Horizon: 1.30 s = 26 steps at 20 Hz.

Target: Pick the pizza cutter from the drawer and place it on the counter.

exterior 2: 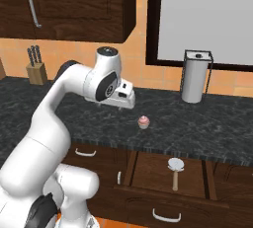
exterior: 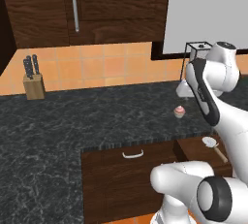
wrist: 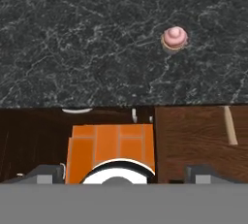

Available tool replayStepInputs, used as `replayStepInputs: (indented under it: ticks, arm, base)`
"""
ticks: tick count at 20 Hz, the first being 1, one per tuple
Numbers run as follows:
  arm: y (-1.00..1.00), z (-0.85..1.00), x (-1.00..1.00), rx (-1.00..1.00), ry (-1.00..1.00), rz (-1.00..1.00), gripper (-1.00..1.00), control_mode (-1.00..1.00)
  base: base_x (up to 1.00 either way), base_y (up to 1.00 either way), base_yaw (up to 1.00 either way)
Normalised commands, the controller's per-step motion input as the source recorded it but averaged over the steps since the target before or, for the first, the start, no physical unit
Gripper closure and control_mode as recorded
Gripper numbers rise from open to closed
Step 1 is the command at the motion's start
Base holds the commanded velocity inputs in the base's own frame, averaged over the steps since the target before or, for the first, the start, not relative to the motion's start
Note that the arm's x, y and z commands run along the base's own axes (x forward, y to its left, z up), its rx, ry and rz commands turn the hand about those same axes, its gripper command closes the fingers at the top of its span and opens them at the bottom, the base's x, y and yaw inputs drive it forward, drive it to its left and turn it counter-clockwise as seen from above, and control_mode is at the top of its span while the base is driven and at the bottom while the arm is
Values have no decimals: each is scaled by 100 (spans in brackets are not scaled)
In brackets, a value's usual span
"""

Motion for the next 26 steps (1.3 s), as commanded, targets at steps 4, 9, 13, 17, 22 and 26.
replayStepInputs:
  ticks: [4, 9, 13, 17, 22, 26]
  arm:
    - [-80, -54, -47, 0, 16, 0, -100, -100]
    - [-96, -57, -38, 0, 11, 0, -100, -100]
    - [-76, -27, -13, 0, 2, 0, -100, -100]
    - [-69, -18, 0, 0, 0, 0, -100, -100]
    - [-71, -49, 0, -1, 0, 0, -100, -100]
    - [-44, -51, 0, -3, 0, 0, -100, -100]
  base:
    - [0, 0, 0]
    - [0, 0, 0]
    - [0, 0, 0]
    - [0, 0, 0]
    - [0, 0, 0]
    - [0, 0, 0]
